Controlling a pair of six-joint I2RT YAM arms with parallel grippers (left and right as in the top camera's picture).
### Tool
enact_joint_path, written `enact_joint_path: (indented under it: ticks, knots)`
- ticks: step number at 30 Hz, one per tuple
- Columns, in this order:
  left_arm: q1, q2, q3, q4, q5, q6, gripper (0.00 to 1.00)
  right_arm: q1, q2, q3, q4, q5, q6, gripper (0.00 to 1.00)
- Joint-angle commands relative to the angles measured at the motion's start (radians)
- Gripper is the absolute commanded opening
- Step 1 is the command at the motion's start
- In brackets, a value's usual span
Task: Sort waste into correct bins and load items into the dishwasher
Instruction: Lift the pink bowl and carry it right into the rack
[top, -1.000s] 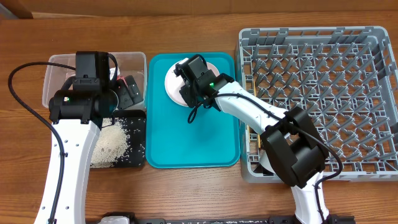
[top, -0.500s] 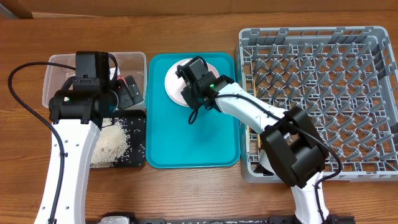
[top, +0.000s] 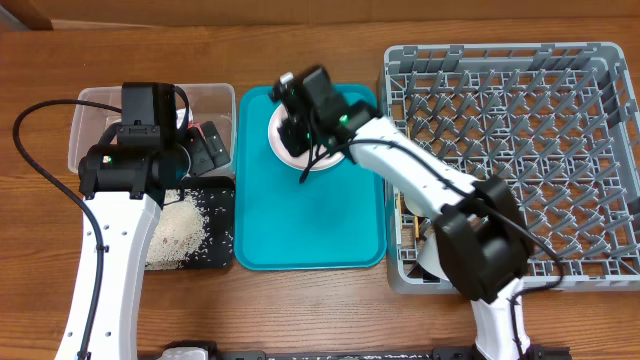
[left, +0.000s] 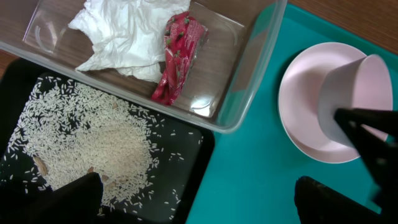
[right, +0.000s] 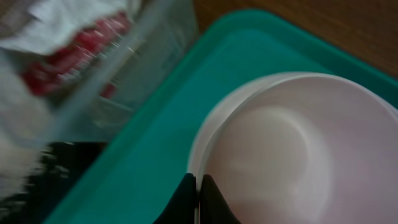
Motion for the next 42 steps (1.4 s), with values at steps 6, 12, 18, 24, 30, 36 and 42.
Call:
enact_joint_path:
  ticks: [6, 12, 18, 24, 30, 36, 42]
  knots:
    - [0.004, -0.002, 0.014, 0.001, -0.002, 0.001, 1.00, -0.294, -0.225, 0.093, -0.027, -0.659, 0.181, 0.04]
    - [0.004, -0.002, 0.014, 0.001, -0.002, 0.001, 1.00, -0.574, -0.180, 0.064, -0.042, -1.117, 0.194, 0.04]
    - [0.004, -0.002, 0.014, 0.001, -0.002, 0.001, 1.00, -0.723, -0.080, -0.011, -0.050, -1.282, 0.193, 0.04]
    - [0.004, -0.002, 0.014, 0.001, -0.002, 0.001, 1.00, -0.749, 0.001, -0.064, -0.125, -1.341, 0.200, 0.04]
    - [0.004, -0.002, 0.014, 0.001, -0.002, 0.001, 1.00, -0.749, 0.004, -0.105, -0.156, -1.341, 0.196, 0.04]
    - [0.004, -0.002, 0.014, 0.001, -0.002, 0.001, 1.00, -0.761, 0.004, -0.129, -0.202, -1.262, 0.189, 0.04]
    - [0.004, -0.002, 0.014, 0.001, -0.002, 0.001, 1.00, -0.800, 0.004, -0.134, -0.307, -1.056, 0.189, 0.14]
